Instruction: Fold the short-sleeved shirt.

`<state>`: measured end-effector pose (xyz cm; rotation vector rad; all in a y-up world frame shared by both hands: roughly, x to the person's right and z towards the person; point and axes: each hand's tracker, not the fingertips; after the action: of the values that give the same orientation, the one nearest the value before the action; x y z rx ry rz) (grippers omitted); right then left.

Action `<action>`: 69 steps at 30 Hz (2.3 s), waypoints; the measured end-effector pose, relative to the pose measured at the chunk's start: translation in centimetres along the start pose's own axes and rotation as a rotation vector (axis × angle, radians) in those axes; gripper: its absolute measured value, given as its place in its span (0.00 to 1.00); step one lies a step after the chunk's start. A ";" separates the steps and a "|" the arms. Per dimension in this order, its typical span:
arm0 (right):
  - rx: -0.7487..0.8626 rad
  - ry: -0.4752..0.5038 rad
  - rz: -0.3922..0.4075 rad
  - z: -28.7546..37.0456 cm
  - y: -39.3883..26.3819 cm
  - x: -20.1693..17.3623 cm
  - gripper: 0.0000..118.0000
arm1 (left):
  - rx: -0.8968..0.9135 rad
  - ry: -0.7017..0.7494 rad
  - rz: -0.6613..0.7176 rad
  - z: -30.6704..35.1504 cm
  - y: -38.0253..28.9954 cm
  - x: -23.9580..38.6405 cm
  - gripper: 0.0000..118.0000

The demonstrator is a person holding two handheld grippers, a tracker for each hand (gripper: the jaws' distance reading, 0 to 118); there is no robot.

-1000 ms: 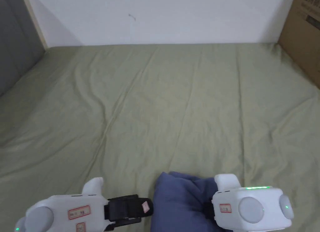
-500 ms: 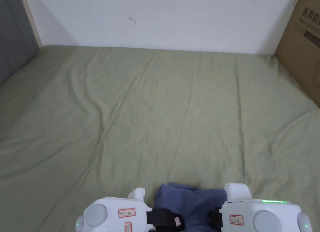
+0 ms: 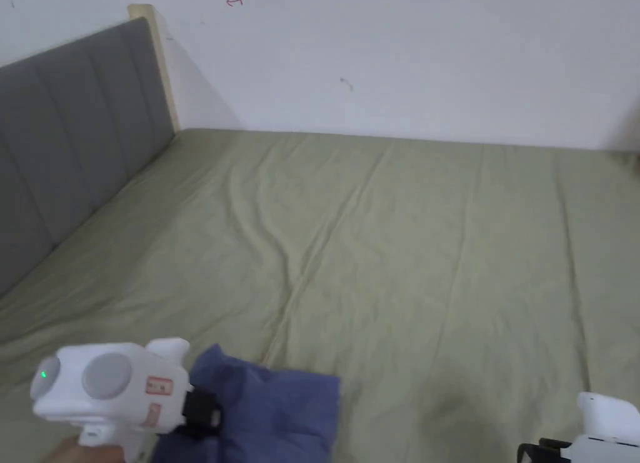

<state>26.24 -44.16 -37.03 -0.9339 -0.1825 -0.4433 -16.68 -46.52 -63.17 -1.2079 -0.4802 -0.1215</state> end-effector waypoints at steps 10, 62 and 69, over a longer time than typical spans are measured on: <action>-0.042 -0.027 0.002 -0.7 -0.7 0.7 0.00 | -0.096 0.712 -0.134 -1.3 2.7 -8.2 0.95; 0.786 -0.302 0.220 20.3 0.9 -2.3 0.01 | 1.020 0.156 -0.126 21.7 -10.2 33.3 0.05; 0.784 -0.315 0.230 20.1 0.7 -2.1 0.88 | 0.993 0.145 -0.128 21.4 -10.2 33.4 0.98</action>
<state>25.46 -26.94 -26.46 -0.2376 -0.4896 0.0116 3.47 -25.18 -34.64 -0.1938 -0.4067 -0.0630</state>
